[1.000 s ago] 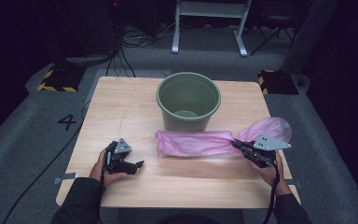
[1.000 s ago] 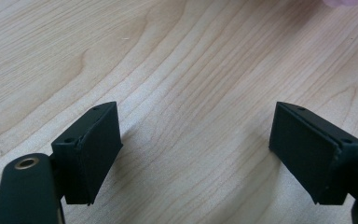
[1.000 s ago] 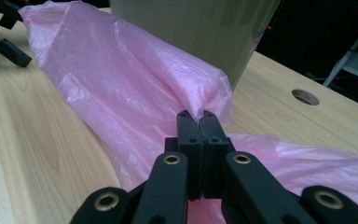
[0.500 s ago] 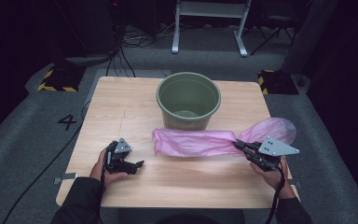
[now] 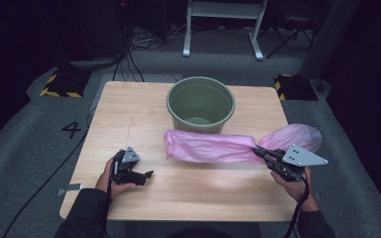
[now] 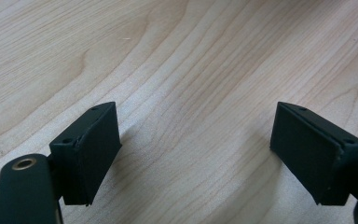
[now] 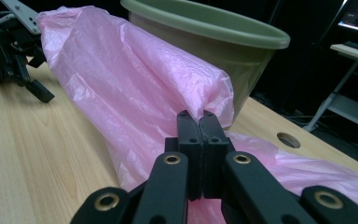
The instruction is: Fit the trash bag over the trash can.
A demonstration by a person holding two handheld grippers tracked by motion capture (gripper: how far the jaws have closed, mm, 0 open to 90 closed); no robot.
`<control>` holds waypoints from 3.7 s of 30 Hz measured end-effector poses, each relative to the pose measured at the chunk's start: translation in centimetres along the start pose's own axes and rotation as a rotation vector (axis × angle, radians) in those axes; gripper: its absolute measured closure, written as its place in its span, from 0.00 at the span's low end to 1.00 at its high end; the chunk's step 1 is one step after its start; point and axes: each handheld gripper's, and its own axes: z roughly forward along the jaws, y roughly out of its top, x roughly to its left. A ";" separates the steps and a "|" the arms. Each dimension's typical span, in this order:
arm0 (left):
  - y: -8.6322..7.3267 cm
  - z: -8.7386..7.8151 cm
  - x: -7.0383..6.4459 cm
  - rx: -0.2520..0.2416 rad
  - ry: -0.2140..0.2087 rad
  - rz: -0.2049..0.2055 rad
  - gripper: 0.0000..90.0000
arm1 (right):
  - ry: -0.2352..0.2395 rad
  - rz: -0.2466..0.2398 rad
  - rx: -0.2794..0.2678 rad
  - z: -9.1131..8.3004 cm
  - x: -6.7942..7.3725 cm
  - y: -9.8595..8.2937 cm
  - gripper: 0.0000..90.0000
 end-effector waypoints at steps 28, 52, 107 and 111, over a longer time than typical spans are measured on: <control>0.0 0.1 -0.1 -0.002 0.009 -0.010 0.17 | -0.058 -0.026 -0.119 -2.5 -0.8 3.7 1.00; 2.8 -3.8 -0.9 -0.157 0.037 0.043 0.20 | -0.284 -0.014 -0.003 -0.7 -6.0 5.7 1.00; 27.4 -2.4 -8.3 -0.301 -0.054 0.384 0.29 | -0.202 -0.413 0.180 5.8 -2.0 13.9 0.97; 27.7 -1.7 -8.5 -0.280 -0.039 0.396 0.40 | -0.183 -0.433 0.174 6.3 -1.3 14.2 0.97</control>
